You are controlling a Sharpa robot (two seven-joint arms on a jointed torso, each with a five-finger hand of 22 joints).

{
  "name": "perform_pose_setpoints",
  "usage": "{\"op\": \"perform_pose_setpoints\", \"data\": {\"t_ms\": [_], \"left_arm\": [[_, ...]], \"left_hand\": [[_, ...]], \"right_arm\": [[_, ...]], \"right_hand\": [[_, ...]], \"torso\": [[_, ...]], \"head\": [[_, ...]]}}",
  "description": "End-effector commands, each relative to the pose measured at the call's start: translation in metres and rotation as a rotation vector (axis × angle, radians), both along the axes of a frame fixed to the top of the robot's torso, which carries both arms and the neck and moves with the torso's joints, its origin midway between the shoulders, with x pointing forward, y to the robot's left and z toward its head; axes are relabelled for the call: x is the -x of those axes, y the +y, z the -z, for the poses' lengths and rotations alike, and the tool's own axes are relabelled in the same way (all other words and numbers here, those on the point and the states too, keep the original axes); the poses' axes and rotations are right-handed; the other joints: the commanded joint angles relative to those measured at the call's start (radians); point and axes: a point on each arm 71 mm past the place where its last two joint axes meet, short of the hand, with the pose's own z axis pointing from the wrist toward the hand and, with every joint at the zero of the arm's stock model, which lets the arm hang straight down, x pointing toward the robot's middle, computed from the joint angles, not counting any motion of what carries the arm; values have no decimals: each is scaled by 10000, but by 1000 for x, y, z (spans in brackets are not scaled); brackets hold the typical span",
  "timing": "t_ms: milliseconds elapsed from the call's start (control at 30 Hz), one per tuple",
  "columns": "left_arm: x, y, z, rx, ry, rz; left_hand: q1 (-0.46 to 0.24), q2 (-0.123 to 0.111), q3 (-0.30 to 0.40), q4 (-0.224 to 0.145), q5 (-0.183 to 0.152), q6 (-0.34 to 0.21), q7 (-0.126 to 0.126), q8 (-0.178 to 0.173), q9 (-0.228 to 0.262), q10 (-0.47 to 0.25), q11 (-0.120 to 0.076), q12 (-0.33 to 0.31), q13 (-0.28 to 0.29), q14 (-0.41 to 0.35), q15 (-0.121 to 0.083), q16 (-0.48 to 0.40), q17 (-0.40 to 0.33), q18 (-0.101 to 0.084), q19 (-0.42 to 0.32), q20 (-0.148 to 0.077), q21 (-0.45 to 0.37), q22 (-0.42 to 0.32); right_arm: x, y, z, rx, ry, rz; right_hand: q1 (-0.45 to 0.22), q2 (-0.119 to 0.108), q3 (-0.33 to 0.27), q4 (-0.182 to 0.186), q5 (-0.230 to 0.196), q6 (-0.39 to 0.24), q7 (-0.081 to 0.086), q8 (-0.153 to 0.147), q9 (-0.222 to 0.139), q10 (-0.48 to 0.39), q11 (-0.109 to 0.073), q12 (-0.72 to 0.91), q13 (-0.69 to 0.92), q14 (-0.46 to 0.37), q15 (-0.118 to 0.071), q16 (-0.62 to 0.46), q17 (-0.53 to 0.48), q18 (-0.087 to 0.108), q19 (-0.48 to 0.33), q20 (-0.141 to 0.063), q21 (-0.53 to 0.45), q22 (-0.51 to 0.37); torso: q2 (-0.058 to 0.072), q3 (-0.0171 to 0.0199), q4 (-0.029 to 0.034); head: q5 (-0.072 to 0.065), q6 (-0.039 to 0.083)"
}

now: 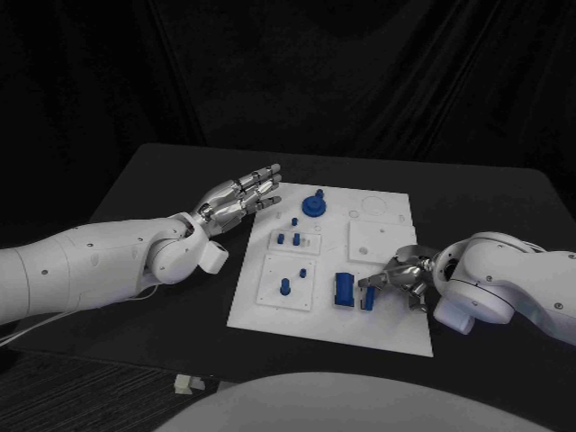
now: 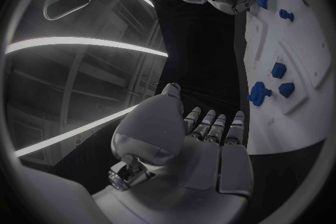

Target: Assemble the parts on the task board

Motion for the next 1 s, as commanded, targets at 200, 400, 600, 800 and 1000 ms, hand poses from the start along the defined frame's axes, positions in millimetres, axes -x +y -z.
{"op": "perform_pose_setpoints", "data": {"t_ms": [200,400,600,800,1000], "left_arm": [[1,-1,-6,681,-651,-1],[1,0,-5,657,-633,-12],[0,0,-5,646,-606,3],[0,0,-5,632,-582,9],[0,0,-4,622,-555,23]], "left_hand": [[121,-18,52,-1,63,-12,70,49,6,-13,80,48,12,-5,88,39,14,133,2,51,44,17],[136,-15,64,-7,77,16,81,58,11,-13,84,55,13,-4,93,41,15,131,2,53,45,16],[150,-14,73,-14,85,30,98,63,14,-13,87,59,13,-5,95,41,15,129,3,53,45,16],[150,-14,73,-14,85,30,98,63,14,-13,87,59,13,-5,95,41,15,129,3,53,45,16],[162,-15,81,-20,94,33,113,65,15,-13,86,60,14,-4,97,43,15,128,1,53,44,11]], "right_arm": [[1,-2,1,97,10,70],[1,-4,0,90,-31,155],[2,-5,0,92,-45,199],[1,-6,0,107,-44,228],[2,-7,0,108,-54,256]], "right_hand": [[-629,-149,-1014,1003,-1097,-86,36,159,-6,1081,61,25,2632,979,25,-64,2218,54,136,81,-100,972],[-797,7,-1435,1519,-1146,13,3,286,33,1081,37,25,2632,980,11,-62,2221,59,142,75,-127,970],[-639,140,-1673,1744,-1123,289,-118,626,280,1081,-67,25,2632,982,-70,-58,2235,65,154,17,-128,973],[-483,221,-1806,1838,-1093,323,-177,849,514,1081,-122,25,2632,979,-117,-63,2216,66,158,-25,-141,972],[-382,278,-1871,1877,-1057,292,-200,967,663,1081,-142,25,2632,976,-137,-67,2203,69,157,-44,-176,965]], "torso": [[0,-2,-1],[0,-1,0],[0,-1,0],[0,-1,0],[0,-1,0]], "head": [[0,-2],[13,-2],[17,-2],[12,-2],[11,-2]]}}
